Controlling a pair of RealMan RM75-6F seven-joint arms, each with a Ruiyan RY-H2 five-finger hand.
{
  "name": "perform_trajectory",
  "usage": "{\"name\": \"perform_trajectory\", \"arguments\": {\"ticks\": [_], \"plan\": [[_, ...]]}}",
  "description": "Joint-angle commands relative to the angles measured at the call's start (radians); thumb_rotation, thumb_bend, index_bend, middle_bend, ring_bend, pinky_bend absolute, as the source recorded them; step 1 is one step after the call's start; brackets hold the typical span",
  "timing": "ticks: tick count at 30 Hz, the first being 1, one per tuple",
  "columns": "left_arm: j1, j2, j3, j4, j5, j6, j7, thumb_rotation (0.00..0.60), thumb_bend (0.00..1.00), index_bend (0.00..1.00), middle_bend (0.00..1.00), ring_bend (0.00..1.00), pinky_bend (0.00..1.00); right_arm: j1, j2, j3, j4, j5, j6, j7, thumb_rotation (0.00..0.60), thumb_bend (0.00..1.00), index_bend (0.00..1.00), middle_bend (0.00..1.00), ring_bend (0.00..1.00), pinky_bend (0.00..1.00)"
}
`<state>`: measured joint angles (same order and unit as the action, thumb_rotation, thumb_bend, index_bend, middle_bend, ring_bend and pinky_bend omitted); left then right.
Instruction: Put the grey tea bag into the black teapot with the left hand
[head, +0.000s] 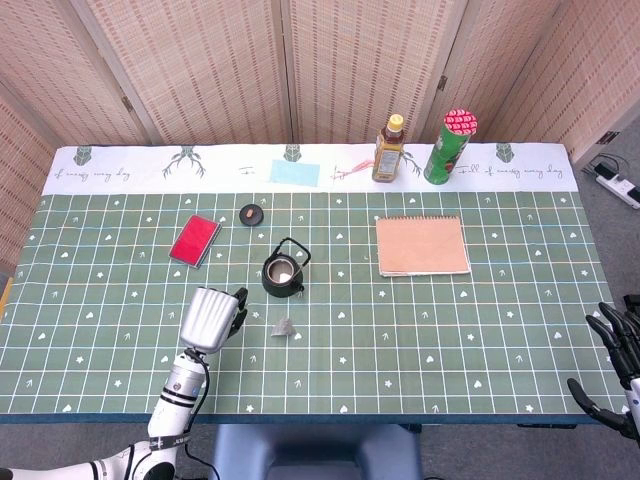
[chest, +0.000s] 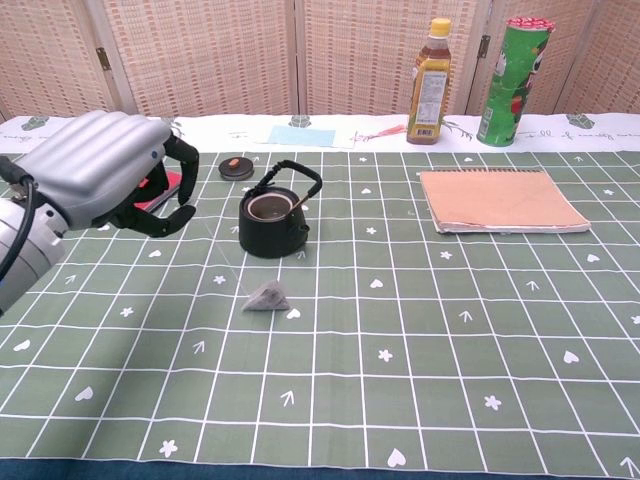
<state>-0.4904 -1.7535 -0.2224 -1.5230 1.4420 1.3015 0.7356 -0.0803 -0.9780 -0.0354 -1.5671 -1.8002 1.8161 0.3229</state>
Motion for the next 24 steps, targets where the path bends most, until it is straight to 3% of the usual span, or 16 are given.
{"name": "perform_trajectory", "arguments": {"ticks": [1,12,24], "plan": [[-0.025,0.012,-0.026,-0.036,-0.03,-0.013,0.06,0.6,0.48,0.67,1.0,1.0,1.0,-0.003,-0.006,-0.009,0.001,-0.01,-0.003,-0.013,0.6,0.35,0.0,0.0,0.0,0.0],[-0.122,0.05,-0.101,-0.113,-0.114,-0.068,0.206,0.6,0.48,0.67,1.0,1.0,1.0,-0.003,-0.007,-0.02,-0.006,-0.007,-0.024,-0.028,0.6,0.35,0.0,0.0,0.0,0.0],[-0.234,0.074,-0.182,-0.137,-0.202,-0.09,0.271,0.6,0.48,0.68,1.0,1.0,1.0,0.0,0.001,-0.015,-0.003,0.022,-0.034,0.003,0.6,0.35,0.0,0.0,0.0,0.0]]}}
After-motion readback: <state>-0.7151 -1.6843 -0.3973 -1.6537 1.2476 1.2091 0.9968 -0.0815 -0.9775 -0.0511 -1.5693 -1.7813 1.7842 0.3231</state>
